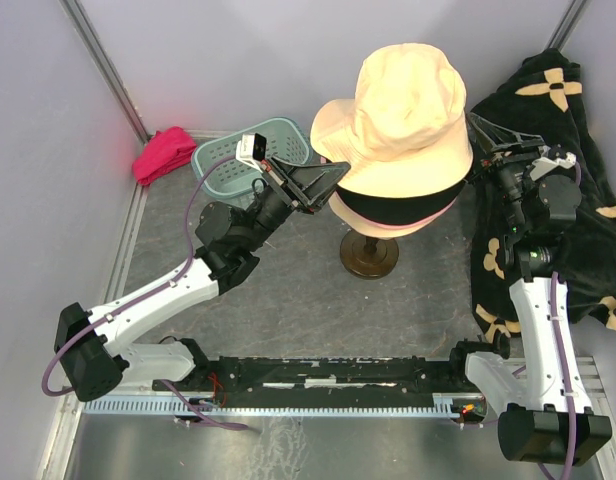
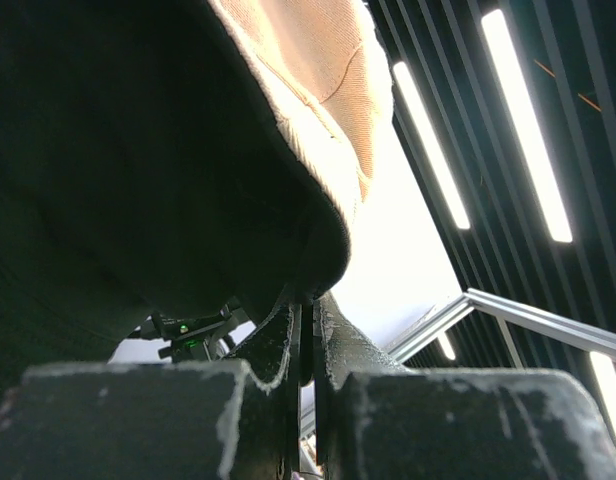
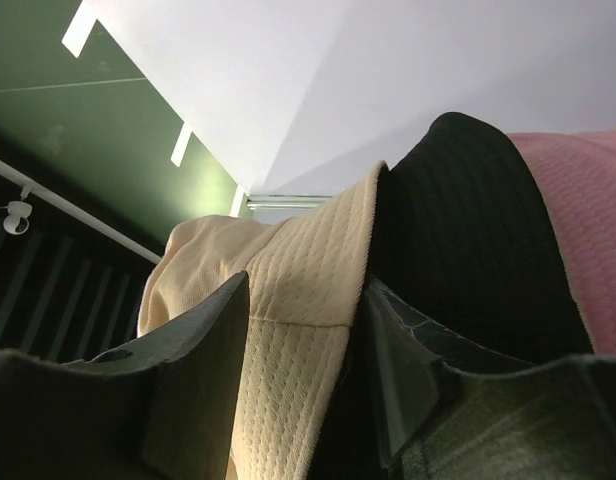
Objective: Stack the hats
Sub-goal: Stack the hat on the hat.
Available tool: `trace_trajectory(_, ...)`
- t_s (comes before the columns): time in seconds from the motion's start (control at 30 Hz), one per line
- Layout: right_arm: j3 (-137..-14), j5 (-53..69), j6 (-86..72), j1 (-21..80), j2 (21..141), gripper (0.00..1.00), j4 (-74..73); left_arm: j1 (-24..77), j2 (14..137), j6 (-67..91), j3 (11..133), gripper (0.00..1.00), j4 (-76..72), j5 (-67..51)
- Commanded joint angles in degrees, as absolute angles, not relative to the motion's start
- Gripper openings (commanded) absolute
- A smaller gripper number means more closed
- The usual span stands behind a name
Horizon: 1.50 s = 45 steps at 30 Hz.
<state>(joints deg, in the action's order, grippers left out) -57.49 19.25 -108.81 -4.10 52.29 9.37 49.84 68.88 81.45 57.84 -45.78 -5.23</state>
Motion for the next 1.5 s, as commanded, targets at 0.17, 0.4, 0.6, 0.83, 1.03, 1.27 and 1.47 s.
trace_trajectory(0.17,-57.5,19.2,-110.4,-3.6,51.8,0.37,15.7,49.2,68.0,81.5,57.9,0.03,-46.3,-7.4)
trace_trajectory(0.4,-57.1,18.7,-109.8,-3.9,51.7,0.19,15.2,49.0,67.7,82.4,56.1,0.03,-46.8,-7.6)
trace_trajectory(0.6,-56.5,18.3,-109.8,-4.2,52.0,0.02,16.0,48.9,66.7,83.4,53.4,0.19,-48.6,-6.6)
trace_trajectory(0.83,-56.1,18.4,-109.8,-4.3,52.5,0.02,16.9,48.1,64.1,83.0,50.3,0.47,-48.9,-4.0)
trace_trajectory(1.03,-55.5,18.4,-110.2,-4.2,52.6,0.02,17.8,46.3,61.3,82.4,48.5,0.54,-46.5,-1.9)
trace_trajectory(1.27,-54.6,18.4,-110.6,-4.2,52.6,0.02,18.9,42.6,60.9,83.5,46.7,0.56,-45.9,-1.2)
trace_trajectory(1.47,-54.2,18.3,-111.2,-4.3,52.5,0.02,19.8,37.8,64.4,84.6,48.7,0.56,-46.9,-4.6)
